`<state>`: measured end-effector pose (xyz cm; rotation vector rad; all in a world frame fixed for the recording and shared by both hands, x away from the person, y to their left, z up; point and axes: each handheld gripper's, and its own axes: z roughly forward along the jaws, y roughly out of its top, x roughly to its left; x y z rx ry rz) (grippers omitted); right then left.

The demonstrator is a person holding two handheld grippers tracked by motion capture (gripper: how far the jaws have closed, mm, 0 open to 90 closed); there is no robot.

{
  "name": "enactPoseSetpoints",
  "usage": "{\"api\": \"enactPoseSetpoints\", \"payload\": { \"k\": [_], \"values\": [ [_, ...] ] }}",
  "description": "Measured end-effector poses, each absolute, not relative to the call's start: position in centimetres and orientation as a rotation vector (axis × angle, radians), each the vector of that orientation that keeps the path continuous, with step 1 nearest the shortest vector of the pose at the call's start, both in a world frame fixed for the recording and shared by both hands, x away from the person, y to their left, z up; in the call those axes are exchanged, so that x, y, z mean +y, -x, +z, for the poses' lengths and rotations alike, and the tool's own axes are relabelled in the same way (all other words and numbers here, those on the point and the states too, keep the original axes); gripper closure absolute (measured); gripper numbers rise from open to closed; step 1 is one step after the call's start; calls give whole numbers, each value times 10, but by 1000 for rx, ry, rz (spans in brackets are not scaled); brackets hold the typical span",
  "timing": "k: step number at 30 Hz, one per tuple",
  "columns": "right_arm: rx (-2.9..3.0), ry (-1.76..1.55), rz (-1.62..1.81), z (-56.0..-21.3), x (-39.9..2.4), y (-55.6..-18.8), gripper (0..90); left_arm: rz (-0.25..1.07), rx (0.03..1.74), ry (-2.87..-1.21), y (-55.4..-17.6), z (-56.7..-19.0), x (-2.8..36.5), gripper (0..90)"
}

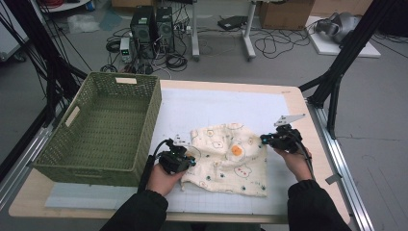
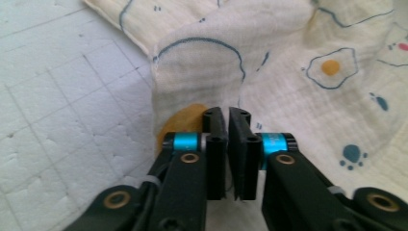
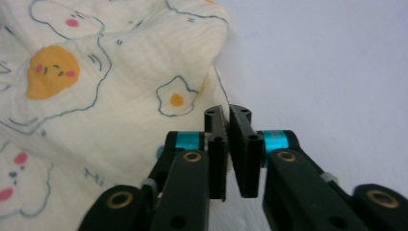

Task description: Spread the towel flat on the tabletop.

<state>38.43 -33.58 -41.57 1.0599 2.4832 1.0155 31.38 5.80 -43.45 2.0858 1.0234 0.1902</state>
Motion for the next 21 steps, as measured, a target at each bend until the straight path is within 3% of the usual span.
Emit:
{"api": "enactPoseSetpoints", "payload": {
  "k": [3,8,16,21],
  "values": [
    [2471,-1063,1029,-416,-340,-381,745,195,1022,-2019,-312,-429,61,770],
    [2539,-938,1022,-419,-318,-379,656,202,1054,-2081,-314,-434,61,712],
    [2601,-930,997,-430,-304,-380,638,218,1036,-2113,-311,-438,64,754],
    [2580,-846,1094,-419,-302,-359,616,239,1036,-2110,-311,-439,65,843]
  ]
}}
